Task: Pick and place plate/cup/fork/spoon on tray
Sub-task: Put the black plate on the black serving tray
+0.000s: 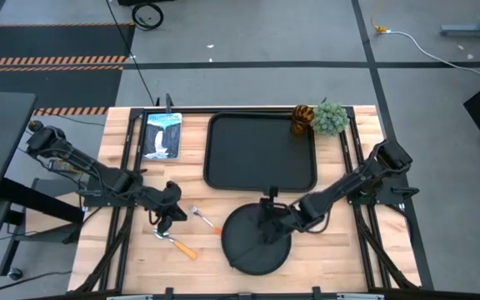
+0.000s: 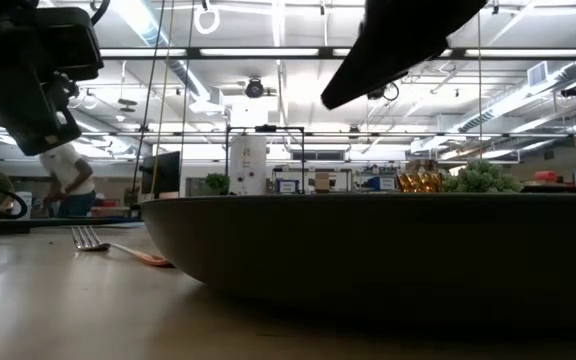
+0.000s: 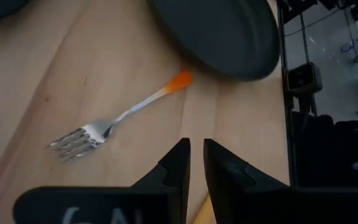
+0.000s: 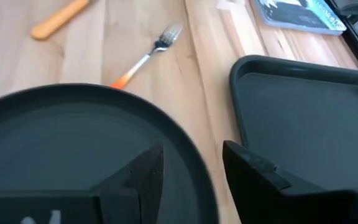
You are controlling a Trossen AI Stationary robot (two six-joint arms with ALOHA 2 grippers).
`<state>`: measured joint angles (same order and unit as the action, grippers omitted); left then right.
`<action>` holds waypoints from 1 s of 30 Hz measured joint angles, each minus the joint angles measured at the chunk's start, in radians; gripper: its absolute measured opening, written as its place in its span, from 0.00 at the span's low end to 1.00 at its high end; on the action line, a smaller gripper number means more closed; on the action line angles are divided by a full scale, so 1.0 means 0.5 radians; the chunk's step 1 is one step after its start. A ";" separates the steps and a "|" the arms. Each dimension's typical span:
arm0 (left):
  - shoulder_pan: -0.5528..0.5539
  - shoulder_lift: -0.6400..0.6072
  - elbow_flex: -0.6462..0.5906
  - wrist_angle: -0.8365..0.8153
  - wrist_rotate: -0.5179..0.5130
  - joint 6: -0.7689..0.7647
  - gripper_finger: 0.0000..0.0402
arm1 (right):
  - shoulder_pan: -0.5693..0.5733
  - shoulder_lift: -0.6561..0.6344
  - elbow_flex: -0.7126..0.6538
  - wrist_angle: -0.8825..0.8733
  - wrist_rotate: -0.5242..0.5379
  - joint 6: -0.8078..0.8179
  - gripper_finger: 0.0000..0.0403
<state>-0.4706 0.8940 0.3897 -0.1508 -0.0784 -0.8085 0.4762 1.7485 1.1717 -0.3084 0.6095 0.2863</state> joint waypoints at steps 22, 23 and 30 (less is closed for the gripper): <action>-0.033 0.008 0.000 0.052 -0.203 0.018 0.13 | 0.559 0.317 0.091 0.564 0.082 0.214 0.42; -0.033 0.008 0.000 0.052 -0.204 0.017 0.13 | 0.572 0.349 0.136 0.530 0.083 0.224 0.42; -0.033 0.008 0.000 0.051 -0.204 0.019 0.13 | 0.634 0.616 0.616 0.002 0.050 0.212 0.42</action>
<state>-0.4873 0.8978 0.3897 -0.1253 -0.1802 -0.7990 0.7934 2.0566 1.4796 -0.3072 0.6344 0.3923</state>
